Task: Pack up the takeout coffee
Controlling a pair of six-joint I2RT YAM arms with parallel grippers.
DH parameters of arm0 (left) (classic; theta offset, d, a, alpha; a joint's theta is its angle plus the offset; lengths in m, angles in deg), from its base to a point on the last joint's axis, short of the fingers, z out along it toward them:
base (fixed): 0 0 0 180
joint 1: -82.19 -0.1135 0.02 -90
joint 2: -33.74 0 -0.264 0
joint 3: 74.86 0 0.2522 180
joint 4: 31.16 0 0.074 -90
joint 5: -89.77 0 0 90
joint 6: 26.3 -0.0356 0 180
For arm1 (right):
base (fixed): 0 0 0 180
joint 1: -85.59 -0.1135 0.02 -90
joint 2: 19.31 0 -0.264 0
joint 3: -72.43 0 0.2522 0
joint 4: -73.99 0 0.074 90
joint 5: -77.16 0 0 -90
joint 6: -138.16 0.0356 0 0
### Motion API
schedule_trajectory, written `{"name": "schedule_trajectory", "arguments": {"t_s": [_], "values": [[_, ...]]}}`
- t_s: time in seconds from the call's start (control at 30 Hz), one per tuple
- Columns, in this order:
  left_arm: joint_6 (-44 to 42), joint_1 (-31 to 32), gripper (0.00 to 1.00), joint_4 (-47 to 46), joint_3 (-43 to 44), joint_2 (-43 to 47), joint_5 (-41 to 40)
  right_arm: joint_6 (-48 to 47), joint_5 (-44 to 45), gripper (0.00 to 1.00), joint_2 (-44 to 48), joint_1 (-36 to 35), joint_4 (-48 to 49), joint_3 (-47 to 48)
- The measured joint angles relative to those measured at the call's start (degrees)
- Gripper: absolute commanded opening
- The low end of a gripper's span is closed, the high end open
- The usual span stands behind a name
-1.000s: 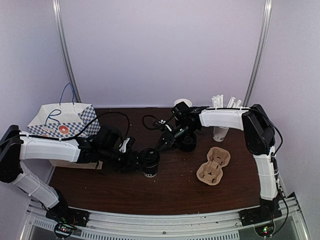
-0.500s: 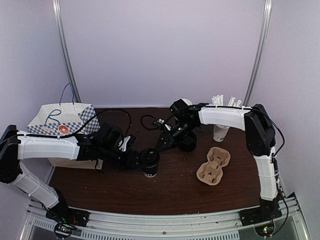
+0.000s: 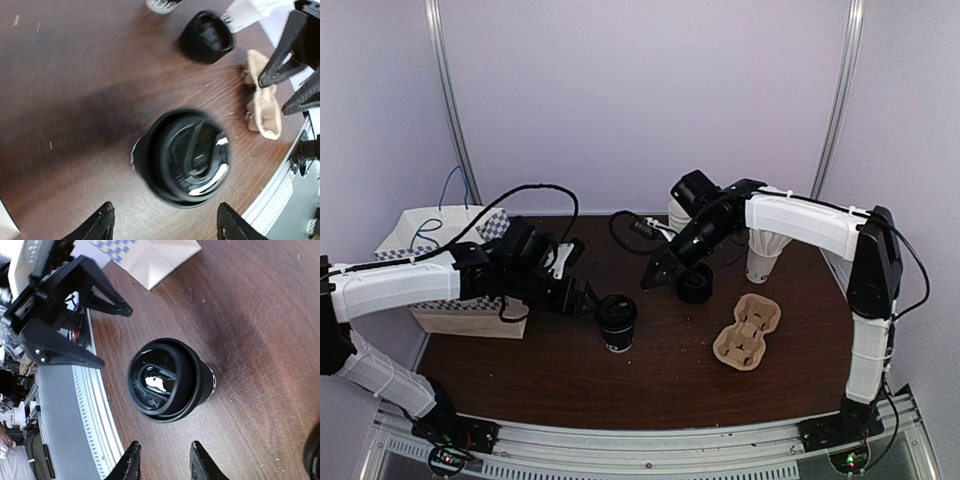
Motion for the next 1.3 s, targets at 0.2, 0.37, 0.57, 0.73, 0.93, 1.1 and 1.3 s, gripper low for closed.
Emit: {"name": "schedule_trajectory", "arguments": {"t_s": [0.2,0.37,0.57,0.73,0.93,1.1,1.3], "values": [[-8.6,0.5,0.76,1.8,6.7,-0.4,-0.1,-7.4,0.9,0.39,7.4,1.4,-2.4,0.0],[-16.3,3.1,0.82,5.5,12.8,-3.6,-1.8,-12.5,1.0,0.40,12.7,3.1,-5.7,0.0],[-20.5,4.0,0.84,8.4,16.7,-6.3,-4.6,-13.2,0.8,0.46,18.9,8.5,-6.8,-0.2],[-20.2,4.0,0.85,10.9,21.1,-9.5,-9.7,-6.6,3.7,0.51,22.3,12.3,-5.6,4.2],[-17.4,4.0,0.86,13.7,22.7,-12.6,-14.6,1.8,6.3,0.65,23.6,13.4,-5.4,11.1],[-16.0,3.7,0.86,16.9,25.0,-14.8,-17.6,16.1,12.9,0.70,22.2,15.2,-7.0,24.0],[-13.8,1.9,0.84,21.1,28.2,-18.9,-18.9,31.8,16.5,0.71,17.4,20.5,-11.2,42.4]]}}
